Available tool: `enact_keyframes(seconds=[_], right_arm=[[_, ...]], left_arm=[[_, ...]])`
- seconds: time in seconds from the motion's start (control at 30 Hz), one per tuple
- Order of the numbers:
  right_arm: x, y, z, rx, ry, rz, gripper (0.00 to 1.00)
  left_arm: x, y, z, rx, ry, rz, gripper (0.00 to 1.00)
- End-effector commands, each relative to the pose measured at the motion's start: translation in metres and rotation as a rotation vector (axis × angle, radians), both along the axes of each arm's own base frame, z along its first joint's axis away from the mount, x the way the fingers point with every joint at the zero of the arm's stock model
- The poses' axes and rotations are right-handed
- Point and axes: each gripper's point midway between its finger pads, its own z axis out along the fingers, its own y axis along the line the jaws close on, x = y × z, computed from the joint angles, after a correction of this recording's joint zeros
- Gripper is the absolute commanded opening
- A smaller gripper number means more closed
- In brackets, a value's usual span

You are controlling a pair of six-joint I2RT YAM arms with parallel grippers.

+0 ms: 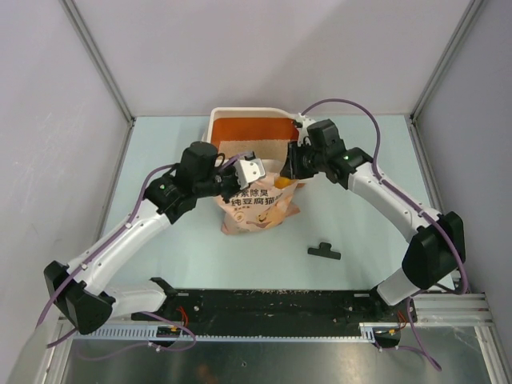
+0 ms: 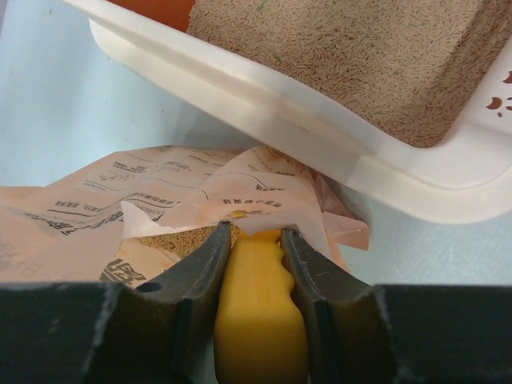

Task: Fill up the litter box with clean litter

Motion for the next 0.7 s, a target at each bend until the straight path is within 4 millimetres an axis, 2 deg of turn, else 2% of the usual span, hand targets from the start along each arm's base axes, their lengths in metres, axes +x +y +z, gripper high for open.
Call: enact_keyframes(seconds=[0.0, 0.17, 0.3, 0.4, 0.53, 0.67], right_arm=[[0.019, -0.001, -0.019, -0.047, -0.051, -0.061, 0.00], [0.012, 0.020, -0.032, 0.033, 0.016, -0.059, 0.00], [0.004, 0.049, -0.022, 0.190, 0.092, -0.015, 0.00], [0.000, 0.061, -0.023, 0.252, 0.124, 0.013, 0.00], [0.000, 0.057, -0.024, 0.319, 0.176, -0.005, 0.00], [0.010, 0.045, -0.010, 0.430, 0.204, -0.017, 0.00]], left_arm=[[0.001, -0.016, 0.061, -0.142, -0.109, -0.052, 0.00], [0.006, -0.021, 0.065, -0.144, -0.112, -0.054, 0.00], [0.014, -0.018, 0.061, -0.113, -0.139, -0.034, 0.00], [0.019, -0.015, 0.056, -0.081, -0.162, -0.025, 0.00], [0.021, -0.014, 0.055, -0.072, -0.169, -0.020, 0.00], [0.019, -0.011, 0.054, -0.064, -0.178, -0.015, 0.00]])
